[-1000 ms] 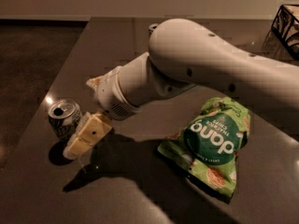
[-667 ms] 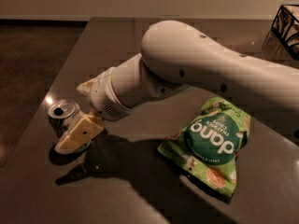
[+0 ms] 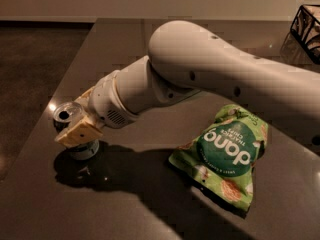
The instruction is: Pick 7up can
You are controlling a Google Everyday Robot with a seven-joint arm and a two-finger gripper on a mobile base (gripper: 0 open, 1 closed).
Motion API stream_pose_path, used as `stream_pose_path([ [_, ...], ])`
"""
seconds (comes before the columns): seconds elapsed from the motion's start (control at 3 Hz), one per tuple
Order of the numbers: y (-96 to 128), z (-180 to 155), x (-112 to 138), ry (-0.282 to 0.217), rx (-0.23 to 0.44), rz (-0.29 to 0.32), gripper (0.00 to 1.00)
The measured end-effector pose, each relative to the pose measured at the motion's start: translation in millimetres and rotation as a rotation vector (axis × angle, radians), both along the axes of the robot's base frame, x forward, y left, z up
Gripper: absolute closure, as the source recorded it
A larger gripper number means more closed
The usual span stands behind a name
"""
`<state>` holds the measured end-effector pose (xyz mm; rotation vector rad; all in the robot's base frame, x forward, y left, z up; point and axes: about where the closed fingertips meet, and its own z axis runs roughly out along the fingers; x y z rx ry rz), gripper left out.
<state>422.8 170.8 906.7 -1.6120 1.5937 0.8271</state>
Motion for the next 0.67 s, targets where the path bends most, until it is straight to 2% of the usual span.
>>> stream_pose_path([
  [0.33, -20, 17, 10, 0.006, 0.035, -0.040, 0.87],
  [0.67, -46, 39, 18, -0.006, 0.059, -0.080, 1.00],
])
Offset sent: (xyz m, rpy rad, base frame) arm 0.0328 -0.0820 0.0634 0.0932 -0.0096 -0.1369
